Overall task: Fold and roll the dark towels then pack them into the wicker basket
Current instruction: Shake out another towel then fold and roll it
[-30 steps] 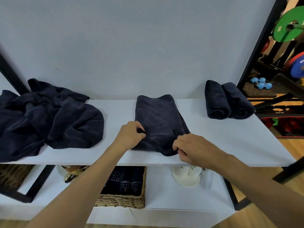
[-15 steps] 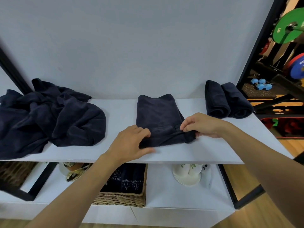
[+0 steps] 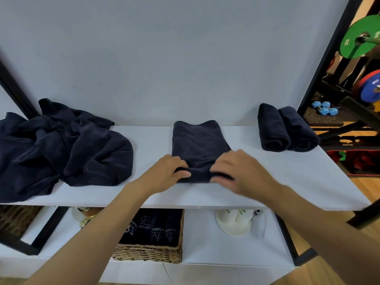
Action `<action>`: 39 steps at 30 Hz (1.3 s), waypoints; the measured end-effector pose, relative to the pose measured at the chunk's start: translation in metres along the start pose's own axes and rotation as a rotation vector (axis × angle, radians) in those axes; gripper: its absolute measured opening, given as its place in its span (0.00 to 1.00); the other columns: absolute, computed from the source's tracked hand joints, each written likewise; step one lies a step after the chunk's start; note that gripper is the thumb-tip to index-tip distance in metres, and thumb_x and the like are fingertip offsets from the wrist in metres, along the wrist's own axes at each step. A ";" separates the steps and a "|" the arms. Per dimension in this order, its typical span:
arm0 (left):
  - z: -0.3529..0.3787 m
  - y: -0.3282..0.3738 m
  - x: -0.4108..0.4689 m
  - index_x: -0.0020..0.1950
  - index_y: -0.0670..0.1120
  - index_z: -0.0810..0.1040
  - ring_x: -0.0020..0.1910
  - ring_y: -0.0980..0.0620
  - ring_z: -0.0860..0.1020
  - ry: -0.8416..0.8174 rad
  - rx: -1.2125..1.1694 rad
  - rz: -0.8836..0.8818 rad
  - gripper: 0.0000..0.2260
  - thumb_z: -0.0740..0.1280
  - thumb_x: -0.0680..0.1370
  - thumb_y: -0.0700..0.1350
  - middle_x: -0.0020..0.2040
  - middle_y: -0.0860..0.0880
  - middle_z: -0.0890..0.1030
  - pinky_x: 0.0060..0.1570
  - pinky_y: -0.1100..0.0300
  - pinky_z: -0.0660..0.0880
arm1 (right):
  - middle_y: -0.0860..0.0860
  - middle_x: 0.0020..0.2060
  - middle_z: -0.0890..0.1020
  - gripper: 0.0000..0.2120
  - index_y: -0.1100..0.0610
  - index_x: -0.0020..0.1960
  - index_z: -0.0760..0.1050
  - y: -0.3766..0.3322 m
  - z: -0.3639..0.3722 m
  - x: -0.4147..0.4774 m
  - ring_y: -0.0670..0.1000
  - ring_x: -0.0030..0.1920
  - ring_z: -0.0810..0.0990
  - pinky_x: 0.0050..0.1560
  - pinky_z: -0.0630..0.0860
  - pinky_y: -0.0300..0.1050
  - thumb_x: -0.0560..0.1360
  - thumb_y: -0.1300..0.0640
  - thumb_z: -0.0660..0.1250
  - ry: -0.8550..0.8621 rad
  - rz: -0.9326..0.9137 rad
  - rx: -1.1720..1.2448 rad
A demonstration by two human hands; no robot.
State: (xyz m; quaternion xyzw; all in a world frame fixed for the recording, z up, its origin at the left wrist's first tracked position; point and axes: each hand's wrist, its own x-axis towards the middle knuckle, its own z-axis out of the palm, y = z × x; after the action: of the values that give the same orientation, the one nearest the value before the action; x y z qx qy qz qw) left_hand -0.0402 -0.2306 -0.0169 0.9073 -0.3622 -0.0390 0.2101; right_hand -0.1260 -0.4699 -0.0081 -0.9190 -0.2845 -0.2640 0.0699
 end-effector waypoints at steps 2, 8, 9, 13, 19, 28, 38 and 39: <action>-0.004 -0.001 0.004 0.55 0.46 0.81 0.44 0.53 0.74 -0.047 -0.042 -0.033 0.11 0.62 0.81 0.50 0.46 0.50 0.78 0.41 0.69 0.66 | 0.47 0.50 0.81 0.17 0.52 0.54 0.80 -0.006 0.019 -0.012 0.51 0.47 0.79 0.46 0.76 0.46 0.69 0.48 0.76 -0.105 -0.088 -0.149; -0.008 -0.001 0.009 0.53 0.48 0.81 0.45 0.53 0.76 -0.009 -0.098 -0.115 0.09 0.65 0.80 0.51 0.47 0.51 0.78 0.44 0.67 0.69 | 0.47 0.49 0.82 0.23 0.52 0.57 0.75 0.003 0.037 -0.009 0.51 0.44 0.80 0.43 0.75 0.44 0.65 0.62 0.78 -0.115 0.037 -0.192; -0.008 0.001 0.008 0.54 0.49 0.80 0.45 0.53 0.76 0.053 -0.061 -0.107 0.08 0.67 0.79 0.51 0.47 0.52 0.79 0.45 0.65 0.70 | 0.47 0.48 0.82 0.21 0.52 0.56 0.76 0.003 0.037 -0.006 0.51 0.44 0.79 0.44 0.74 0.44 0.66 0.63 0.77 -0.140 0.048 -0.193; 0.002 0.007 -0.007 0.48 0.47 0.82 0.40 0.49 0.76 0.292 0.412 0.237 0.13 0.72 0.72 0.56 0.42 0.51 0.79 0.43 0.56 0.71 | 0.44 0.57 0.78 0.15 0.49 0.64 0.73 0.004 0.023 0.011 0.50 0.54 0.74 0.58 0.67 0.44 0.80 0.60 0.61 -0.324 0.217 0.019; -0.001 0.004 -0.003 0.51 0.44 0.79 0.43 0.48 0.75 0.113 0.216 0.085 0.09 0.67 0.79 0.49 0.44 0.49 0.80 0.43 0.59 0.66 | 0.45 0.54 0.81 0.11 0.49 0.57 0.78 0.024 0.005 0.038 0.45 0.55 0.78 0.56 0.74 0.38 0.79 0.61 0.64 -0.520 0.492 0.552; -0.019 -0.019 0.048 0.49 0.41 0.79 0.43 0.51 0.74 -0.138 -0.101 -0.238 0.13 0.61 0.82 0.49 0.45 0.48 0.78 0.41 0.65 0.67 | 0.45 0.45 0.78 0.04 0.47 0.46 0.81 0.054 0.019 0.049 0.47 0.44 0.76 0.48 0.73 0.46 0.76 0.52 0.67 -0.239 0.337 0.215; 0.012 -0.027 0.021 0.47 0.44 0.80 0.40 0.47 0.74 0.320 0.521 0.303 0.19 0.66 0.74 0.60 0.42 0.49 0.78 0.42 0.53 0.71 | 0.43 0.49 0.78 0.13 0.47 0.60 0.76 0.057 0.033 0.023 0.47 0.48 0.74 0.55 0.68 0.44 0.77 0.46 0.67 -0.384 0.284 0.148; 0.011 -0.030 0.021 0.49 0.44 0.80 0.42 0.46 0.74 0.277 0.531 0.291 0.19 0.68 0.73 0.60 0.44 0.49 0.78 0.44 0.53 0.71 | 0.43 0.48 0.77 0.11 0.47 0.58 0.77 0.059 0.031 0.026 0.46 0.47 0.74 0.53 0.69 0.43 0.76 0.47 0.68 -0.405 0.345 0.267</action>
State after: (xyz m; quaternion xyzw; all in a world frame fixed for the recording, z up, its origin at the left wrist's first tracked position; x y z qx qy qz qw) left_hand -0.0079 -0.2295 -0.0373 0.8659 -0.4532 0.2110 0.0170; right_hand -0.0607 -0.4970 -0.0197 -0.9704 -0.1644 -0.0200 0.1757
